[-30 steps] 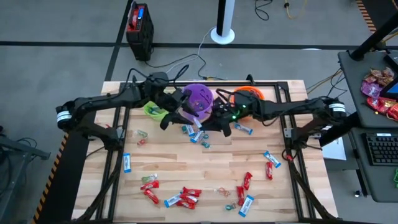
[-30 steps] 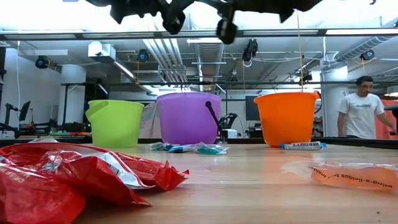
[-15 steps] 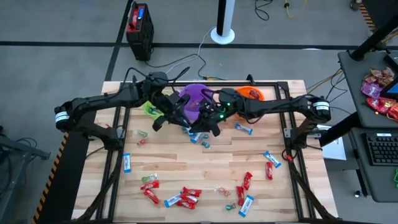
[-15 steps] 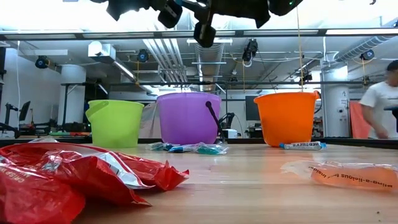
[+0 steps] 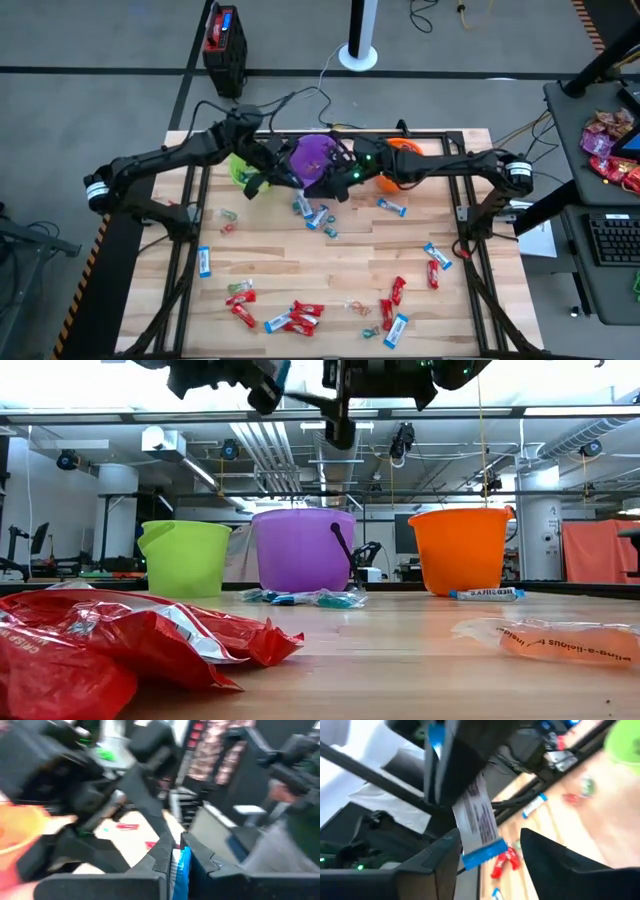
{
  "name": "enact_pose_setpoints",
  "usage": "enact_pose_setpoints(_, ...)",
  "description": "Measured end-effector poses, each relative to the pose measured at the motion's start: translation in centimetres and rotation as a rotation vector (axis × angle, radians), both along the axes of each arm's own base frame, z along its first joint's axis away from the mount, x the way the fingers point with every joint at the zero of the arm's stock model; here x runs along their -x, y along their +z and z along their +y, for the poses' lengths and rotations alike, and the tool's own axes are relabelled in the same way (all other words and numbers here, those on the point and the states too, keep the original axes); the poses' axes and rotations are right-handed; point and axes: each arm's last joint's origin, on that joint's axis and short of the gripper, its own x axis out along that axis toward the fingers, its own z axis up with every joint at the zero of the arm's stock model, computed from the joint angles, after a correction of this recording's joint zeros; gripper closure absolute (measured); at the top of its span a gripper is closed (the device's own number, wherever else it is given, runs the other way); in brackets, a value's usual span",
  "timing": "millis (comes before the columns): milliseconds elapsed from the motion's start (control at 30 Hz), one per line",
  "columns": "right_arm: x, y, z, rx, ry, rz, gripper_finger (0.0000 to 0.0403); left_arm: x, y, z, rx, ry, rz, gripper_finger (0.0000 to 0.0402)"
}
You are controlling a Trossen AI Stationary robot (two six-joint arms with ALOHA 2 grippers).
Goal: Sort candy by brand, put in halloween buckets
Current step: Put the white chocolate into the green bucket
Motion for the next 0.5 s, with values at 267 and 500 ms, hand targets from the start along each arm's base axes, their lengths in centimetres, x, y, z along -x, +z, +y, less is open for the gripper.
enact_pose_setpoints(267, 2.4, 0.7, -6.8, 0.192, -0.286, 0.245, 0.0189, 1.1, -0.6, 3.9, -0.14, 0.502, 0.089, 0.0391)
enact_pose_setpoints(500, 6.3, 3.3, -12.9, 0.49, -0.61, 0.483, 0.0188, -0.7, -2.7, 6.2, -0.183, 0.636, 0.208, 0.0391)
